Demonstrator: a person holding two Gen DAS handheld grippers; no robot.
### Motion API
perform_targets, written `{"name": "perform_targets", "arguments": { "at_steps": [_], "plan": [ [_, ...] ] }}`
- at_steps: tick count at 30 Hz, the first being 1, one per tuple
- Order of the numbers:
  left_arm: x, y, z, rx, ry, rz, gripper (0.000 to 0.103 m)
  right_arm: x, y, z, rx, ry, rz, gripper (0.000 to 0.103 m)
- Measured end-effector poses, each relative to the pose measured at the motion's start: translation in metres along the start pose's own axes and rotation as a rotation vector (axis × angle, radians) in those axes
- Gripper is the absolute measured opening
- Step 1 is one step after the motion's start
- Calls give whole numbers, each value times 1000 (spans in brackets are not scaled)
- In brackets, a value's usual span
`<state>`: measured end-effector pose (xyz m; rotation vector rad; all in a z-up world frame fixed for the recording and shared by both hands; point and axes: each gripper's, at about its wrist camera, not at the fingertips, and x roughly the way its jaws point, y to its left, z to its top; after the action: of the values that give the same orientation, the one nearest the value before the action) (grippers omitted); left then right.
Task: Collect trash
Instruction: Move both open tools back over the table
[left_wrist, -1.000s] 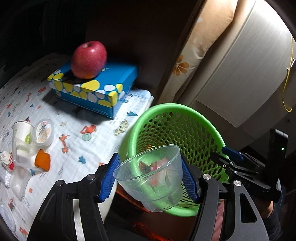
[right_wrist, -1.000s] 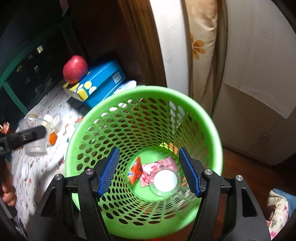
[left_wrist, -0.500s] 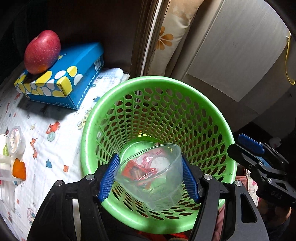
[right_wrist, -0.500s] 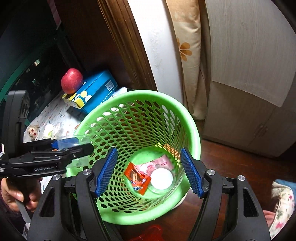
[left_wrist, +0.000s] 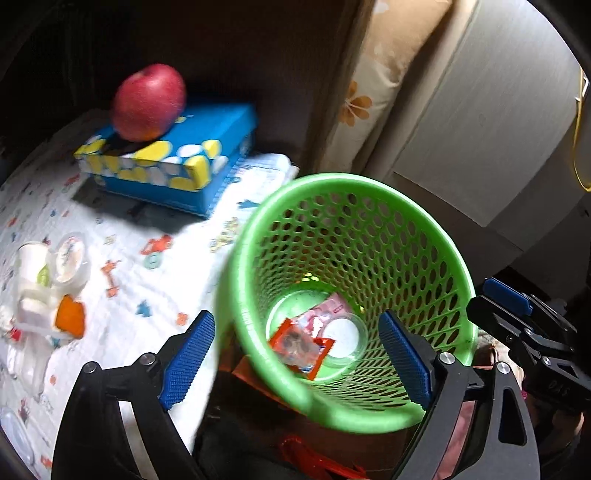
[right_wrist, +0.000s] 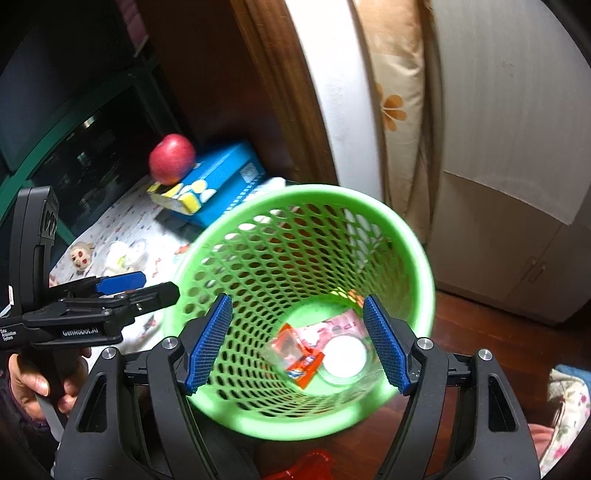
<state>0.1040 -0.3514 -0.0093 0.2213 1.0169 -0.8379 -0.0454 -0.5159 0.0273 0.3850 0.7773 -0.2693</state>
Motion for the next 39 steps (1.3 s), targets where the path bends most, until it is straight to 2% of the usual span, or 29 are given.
{"name": "perform_targets", "arguments": {
  "at_steps": [6,14,27,34,39],
  "plan": [
    [-41,38,-15,-63,-81,86,96,-2,38,3,-73,-9,59,75],
    [-85,106,-45,-185,-135,210,96,13,107,3,-208,15,148,77],
    [-133,214,-118,-353,-144,360,96,65,209,-20,-362,129,259,77],
    [-159,265,-154,-430,-153,496,96,106,256,-32,-435,197,300,77],
    [-165,286,-174,-446,-137,511,96,135,274,-27,-431,232,311,77]
  ]
}}
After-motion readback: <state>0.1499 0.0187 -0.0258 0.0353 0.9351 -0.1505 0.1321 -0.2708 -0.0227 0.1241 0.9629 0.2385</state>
